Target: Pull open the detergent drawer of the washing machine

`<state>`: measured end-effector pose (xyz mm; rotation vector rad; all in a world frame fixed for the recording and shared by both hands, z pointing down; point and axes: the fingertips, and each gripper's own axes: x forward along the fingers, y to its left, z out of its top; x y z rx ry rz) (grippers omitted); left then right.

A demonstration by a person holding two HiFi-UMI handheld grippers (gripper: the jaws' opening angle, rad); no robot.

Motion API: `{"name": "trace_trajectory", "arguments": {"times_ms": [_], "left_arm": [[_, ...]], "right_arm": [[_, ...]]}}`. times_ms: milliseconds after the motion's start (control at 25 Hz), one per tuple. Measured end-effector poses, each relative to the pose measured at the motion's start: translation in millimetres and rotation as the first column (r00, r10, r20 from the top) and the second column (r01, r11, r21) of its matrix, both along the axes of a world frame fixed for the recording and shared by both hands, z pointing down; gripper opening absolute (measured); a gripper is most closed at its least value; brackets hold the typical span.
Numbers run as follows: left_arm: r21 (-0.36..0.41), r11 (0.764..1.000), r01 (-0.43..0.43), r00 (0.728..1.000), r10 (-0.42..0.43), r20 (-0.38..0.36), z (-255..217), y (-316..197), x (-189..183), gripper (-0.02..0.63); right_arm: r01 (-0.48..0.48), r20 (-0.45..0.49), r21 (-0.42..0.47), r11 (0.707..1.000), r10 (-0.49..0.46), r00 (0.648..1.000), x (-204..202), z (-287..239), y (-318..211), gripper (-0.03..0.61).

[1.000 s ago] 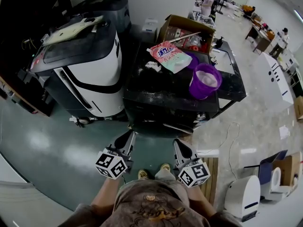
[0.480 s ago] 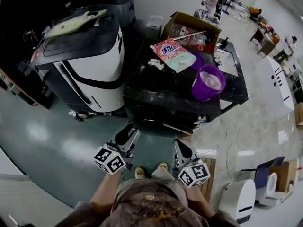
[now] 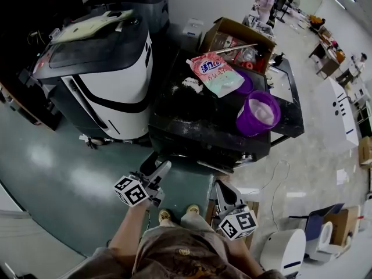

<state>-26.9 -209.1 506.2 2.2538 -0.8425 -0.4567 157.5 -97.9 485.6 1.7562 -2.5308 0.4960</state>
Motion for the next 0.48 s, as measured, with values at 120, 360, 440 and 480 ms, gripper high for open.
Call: {"name": "trace_trajectory", "arguments": {"times_ms": [120,360,440,480], "left_arm": [[-0.028,1.000,0.001,0.999,-0.002,-0.045,19,-15,-2,0.353],[-0.094,0.995,-0.020,0.992,0.008,-0.127,61,-40,6,0.353],[-0.112,0.993,-0.031,0.986,0.012,-0.166,76,-49,9,0.353],[-0.121,0.992,-0.034,0.984,0.012,-0.180,83,-53,10,0.353]], "right_arm": [[-0.006,-0.006,-0.012,1.000,0.006,1.000,4,3,-5,0.002],[-0.021,-0.037,-0.035,0.999,0.020,0.999,17,6,-12,0.002],[-0.031,-0.041,-0.042,0.999,0.029,0.999,21,6,-15,0.002],[-0.035,-0.043,-0.046,0.998,0.033,0.999,23,7,-16,0.002]]}}
